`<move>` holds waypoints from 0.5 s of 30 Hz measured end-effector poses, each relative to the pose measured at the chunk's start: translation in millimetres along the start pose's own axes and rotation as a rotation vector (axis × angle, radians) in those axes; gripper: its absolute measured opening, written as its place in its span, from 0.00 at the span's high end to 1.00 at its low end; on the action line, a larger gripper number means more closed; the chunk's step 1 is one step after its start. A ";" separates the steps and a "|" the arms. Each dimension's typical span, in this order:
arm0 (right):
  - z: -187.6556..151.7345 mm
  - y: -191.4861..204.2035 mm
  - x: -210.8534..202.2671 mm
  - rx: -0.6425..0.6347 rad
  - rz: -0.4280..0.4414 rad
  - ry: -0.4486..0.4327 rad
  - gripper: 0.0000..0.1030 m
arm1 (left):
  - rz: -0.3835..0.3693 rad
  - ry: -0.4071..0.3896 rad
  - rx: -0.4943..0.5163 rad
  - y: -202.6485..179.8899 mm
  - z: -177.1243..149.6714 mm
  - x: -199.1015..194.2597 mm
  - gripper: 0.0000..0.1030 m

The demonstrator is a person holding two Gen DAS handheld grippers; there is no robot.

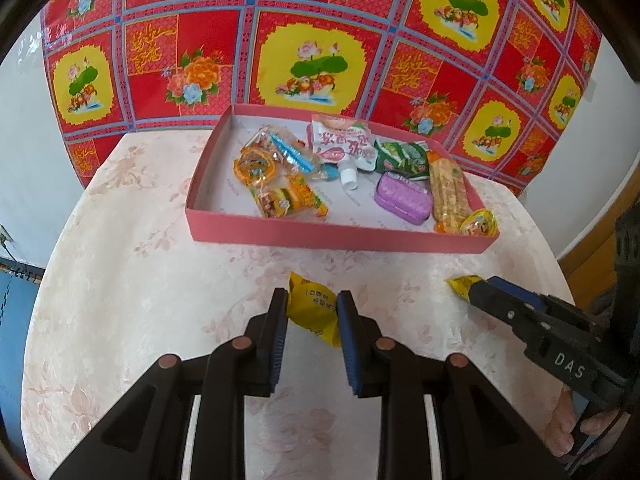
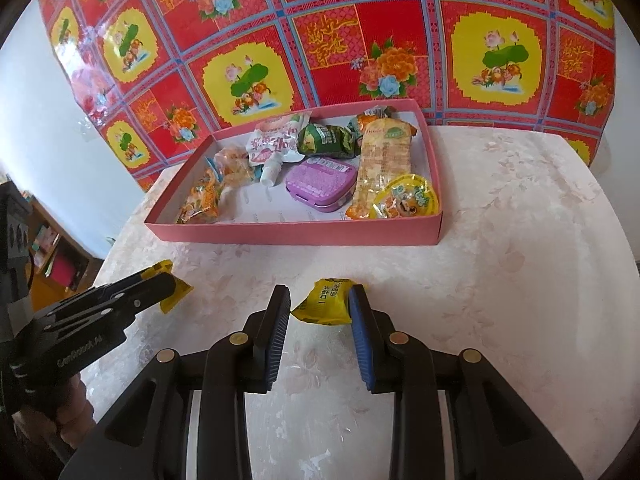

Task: Organize snacks
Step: 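Carry both yellow packets over the pink tray with both grippers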

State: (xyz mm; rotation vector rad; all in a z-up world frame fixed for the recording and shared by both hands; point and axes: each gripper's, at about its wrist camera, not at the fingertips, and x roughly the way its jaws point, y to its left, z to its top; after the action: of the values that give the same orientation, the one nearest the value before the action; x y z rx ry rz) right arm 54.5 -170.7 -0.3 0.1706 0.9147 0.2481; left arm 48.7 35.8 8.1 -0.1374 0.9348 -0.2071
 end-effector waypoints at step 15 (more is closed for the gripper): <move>19.3 -4.5 -20.3 0.006 0.013 -0.059 0.70 | -0.015 -0.045 0.019 -9.4 25.1 -10.1 0.75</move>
State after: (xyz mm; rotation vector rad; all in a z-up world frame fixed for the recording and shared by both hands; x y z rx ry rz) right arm 58.7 -181.5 25.6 0.1891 0.8565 0.2513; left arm 62.1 29.8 32.7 -0.1312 0.8872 -0.2260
